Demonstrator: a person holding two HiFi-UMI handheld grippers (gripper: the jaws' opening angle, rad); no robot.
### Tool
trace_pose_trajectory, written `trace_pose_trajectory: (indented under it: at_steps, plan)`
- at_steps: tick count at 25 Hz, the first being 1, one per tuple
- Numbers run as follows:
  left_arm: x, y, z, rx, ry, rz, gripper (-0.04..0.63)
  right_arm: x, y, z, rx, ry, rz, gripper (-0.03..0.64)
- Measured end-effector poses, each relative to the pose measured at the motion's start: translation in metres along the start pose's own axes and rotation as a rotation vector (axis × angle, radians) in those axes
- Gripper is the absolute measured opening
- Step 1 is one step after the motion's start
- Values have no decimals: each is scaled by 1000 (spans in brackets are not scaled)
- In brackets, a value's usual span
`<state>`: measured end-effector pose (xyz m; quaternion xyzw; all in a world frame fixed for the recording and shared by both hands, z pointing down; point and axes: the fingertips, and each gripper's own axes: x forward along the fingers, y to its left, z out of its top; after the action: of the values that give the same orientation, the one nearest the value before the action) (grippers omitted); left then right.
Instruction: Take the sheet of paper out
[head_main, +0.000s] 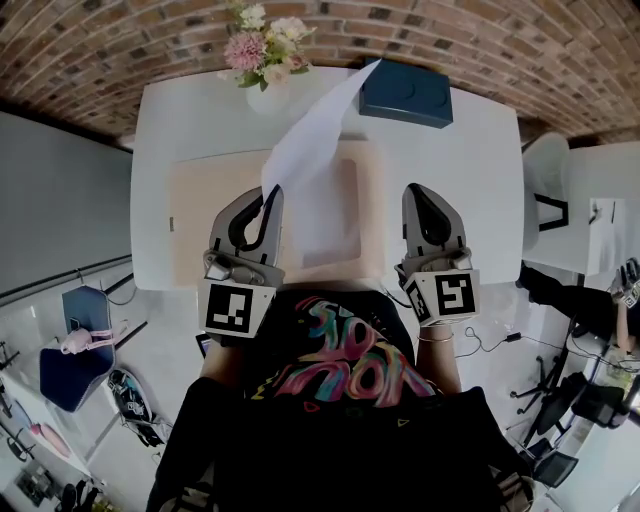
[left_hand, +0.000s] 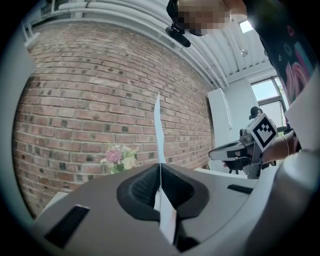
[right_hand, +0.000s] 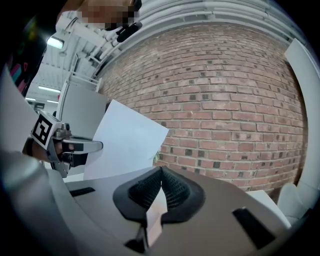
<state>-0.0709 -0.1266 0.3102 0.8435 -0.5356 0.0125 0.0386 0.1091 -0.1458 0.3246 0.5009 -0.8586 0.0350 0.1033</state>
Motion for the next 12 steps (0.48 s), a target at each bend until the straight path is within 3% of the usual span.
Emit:
trace_pose_trajectory:
  at_steps: [12]
  plan:
    - [0, 11, -6, -3, 15, 11, 23, 1, 3, -7, -26, 28, 13, 15]
